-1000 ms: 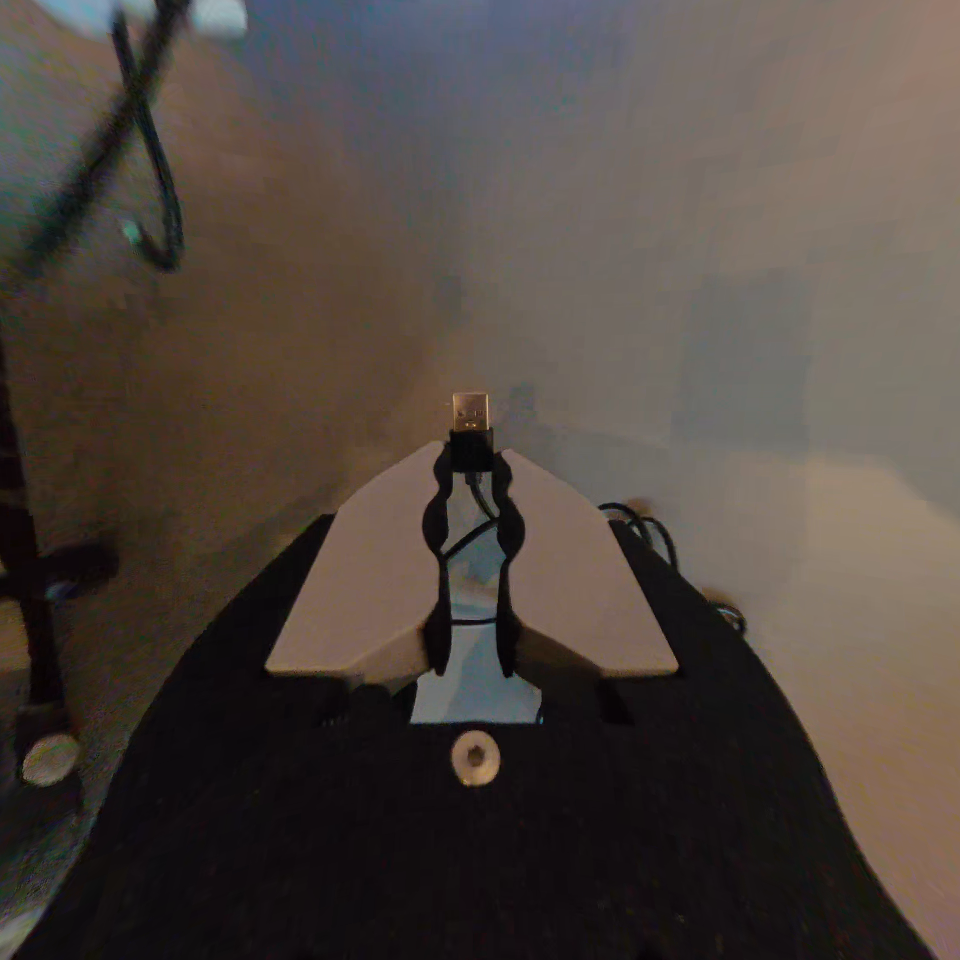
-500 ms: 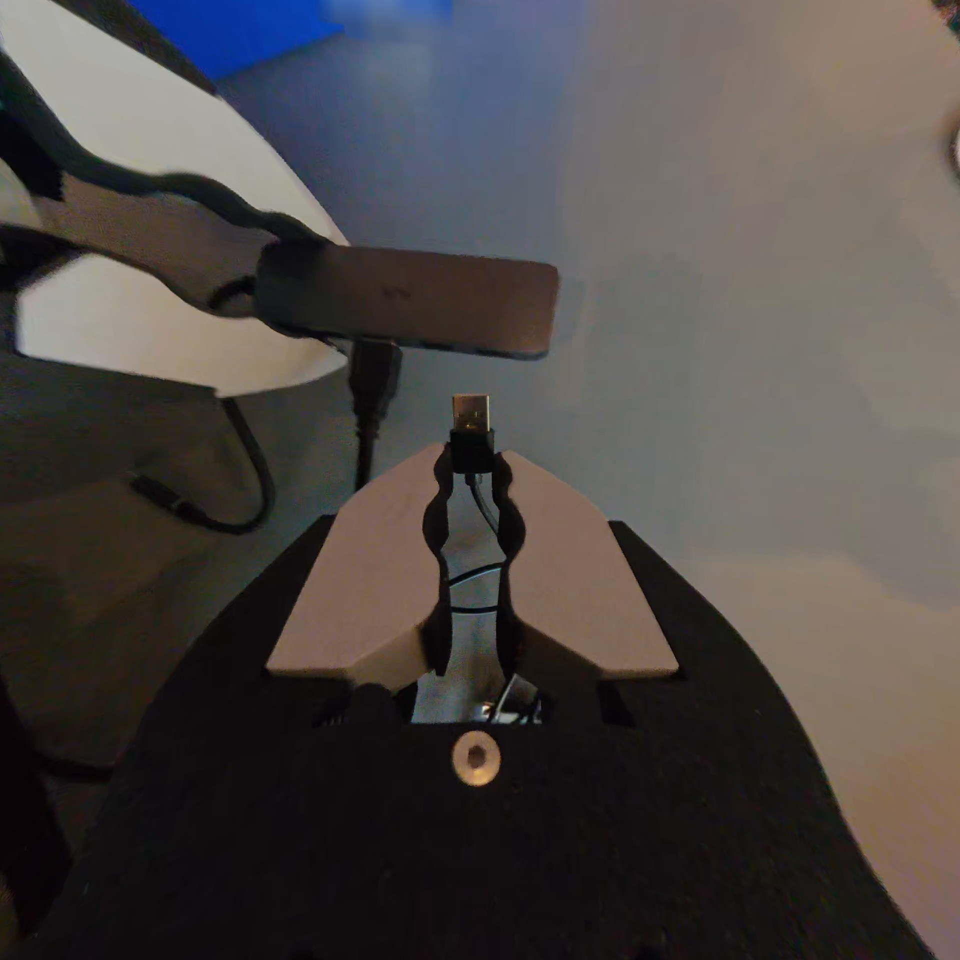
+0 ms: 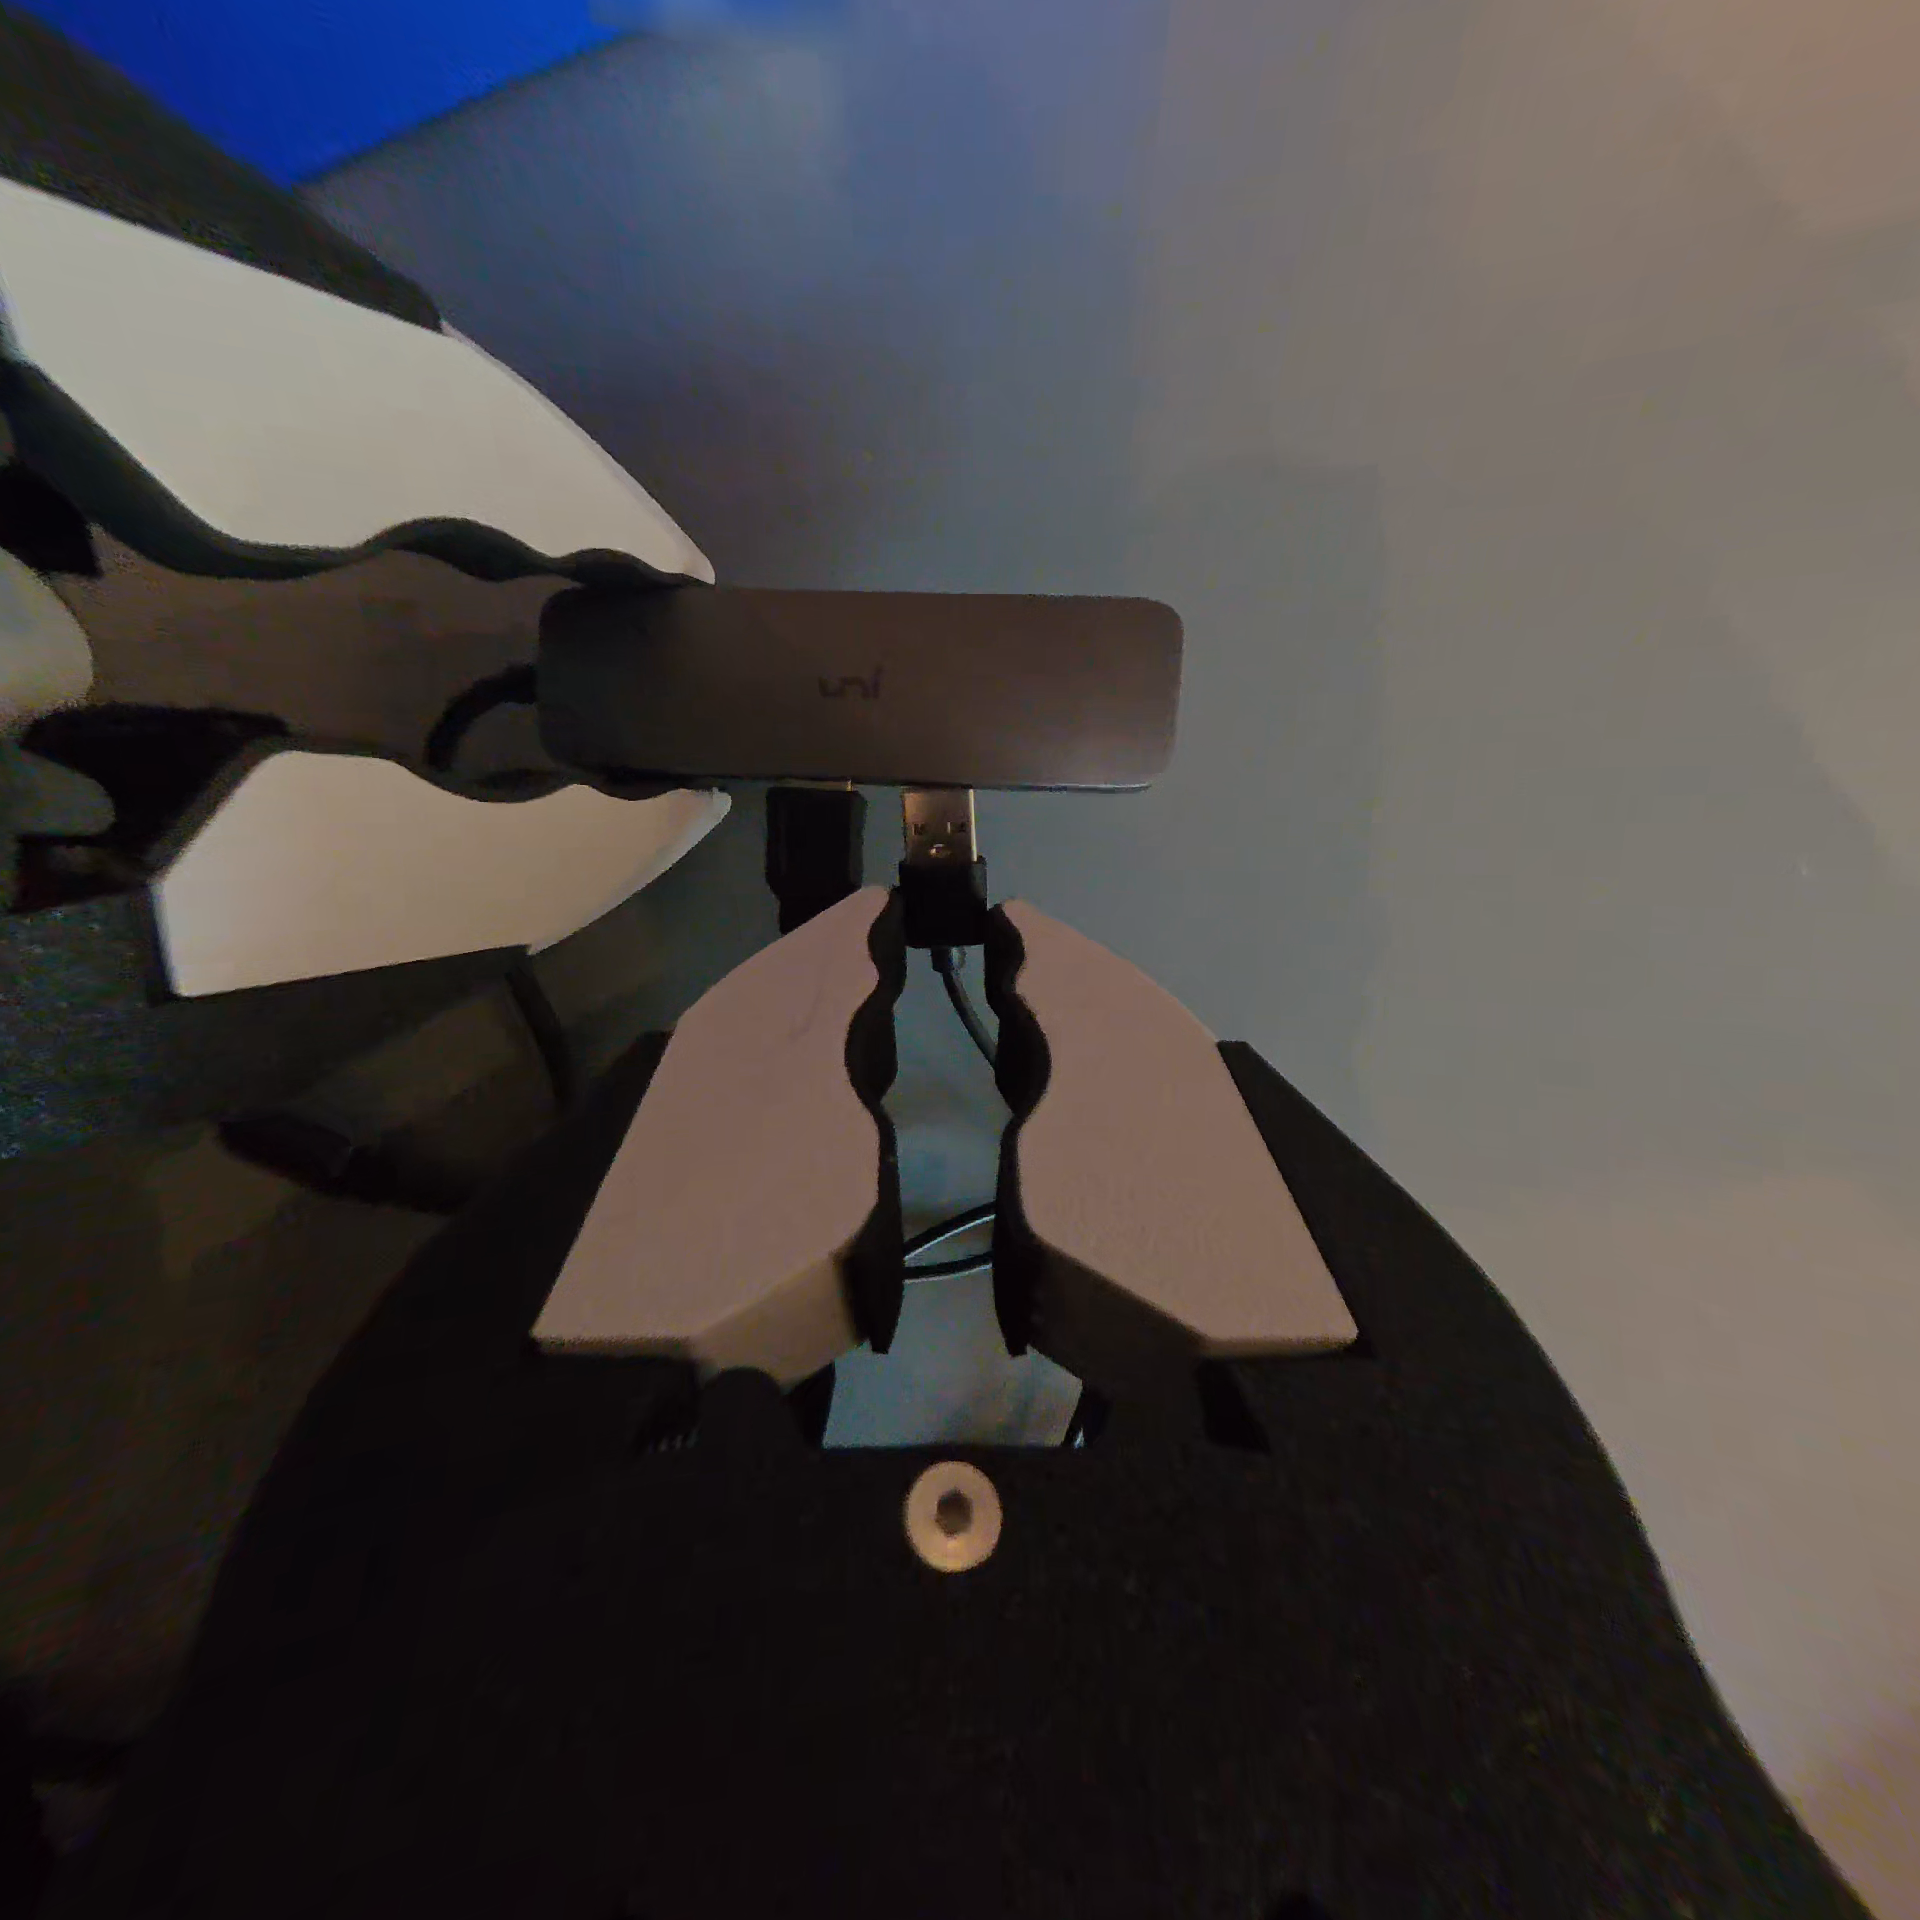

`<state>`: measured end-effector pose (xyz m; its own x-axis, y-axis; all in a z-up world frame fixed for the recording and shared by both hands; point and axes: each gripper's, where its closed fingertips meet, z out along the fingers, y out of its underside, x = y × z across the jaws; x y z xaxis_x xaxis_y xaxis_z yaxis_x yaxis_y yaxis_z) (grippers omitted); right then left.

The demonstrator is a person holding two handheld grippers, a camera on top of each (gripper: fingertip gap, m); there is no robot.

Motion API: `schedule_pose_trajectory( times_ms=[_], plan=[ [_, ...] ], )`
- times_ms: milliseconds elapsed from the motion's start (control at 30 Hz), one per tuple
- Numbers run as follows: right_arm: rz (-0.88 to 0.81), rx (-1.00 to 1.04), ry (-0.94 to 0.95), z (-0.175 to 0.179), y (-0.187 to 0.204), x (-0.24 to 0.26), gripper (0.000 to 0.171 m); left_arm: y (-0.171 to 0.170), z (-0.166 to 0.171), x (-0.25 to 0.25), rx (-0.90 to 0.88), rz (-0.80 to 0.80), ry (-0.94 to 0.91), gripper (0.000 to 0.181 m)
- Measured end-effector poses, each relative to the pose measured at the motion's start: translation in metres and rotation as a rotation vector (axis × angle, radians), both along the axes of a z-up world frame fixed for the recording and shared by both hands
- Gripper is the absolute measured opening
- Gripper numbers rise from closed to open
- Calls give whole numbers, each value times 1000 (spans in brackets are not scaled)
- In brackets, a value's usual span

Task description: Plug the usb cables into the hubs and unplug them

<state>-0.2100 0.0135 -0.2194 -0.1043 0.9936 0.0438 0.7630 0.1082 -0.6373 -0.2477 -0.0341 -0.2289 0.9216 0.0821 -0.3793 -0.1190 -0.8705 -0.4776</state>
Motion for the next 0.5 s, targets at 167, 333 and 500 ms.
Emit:
schedule_pose_trajectory(
  times_ms=[167, 333, 500],
  plan=[
    [-33, -25, -30, -4, 2, -3, 14, 2, -1, -4, 5, 14, 57, 35],
    [-57, -39, -24, -3, 3, -5, 13, 5, -1, -6, 23, -24, 74, 35],
    [-55, -29, -49, -4, 3, -3, 14, 5, 0, -5, 10, -49, 126, 35]
  ],
)
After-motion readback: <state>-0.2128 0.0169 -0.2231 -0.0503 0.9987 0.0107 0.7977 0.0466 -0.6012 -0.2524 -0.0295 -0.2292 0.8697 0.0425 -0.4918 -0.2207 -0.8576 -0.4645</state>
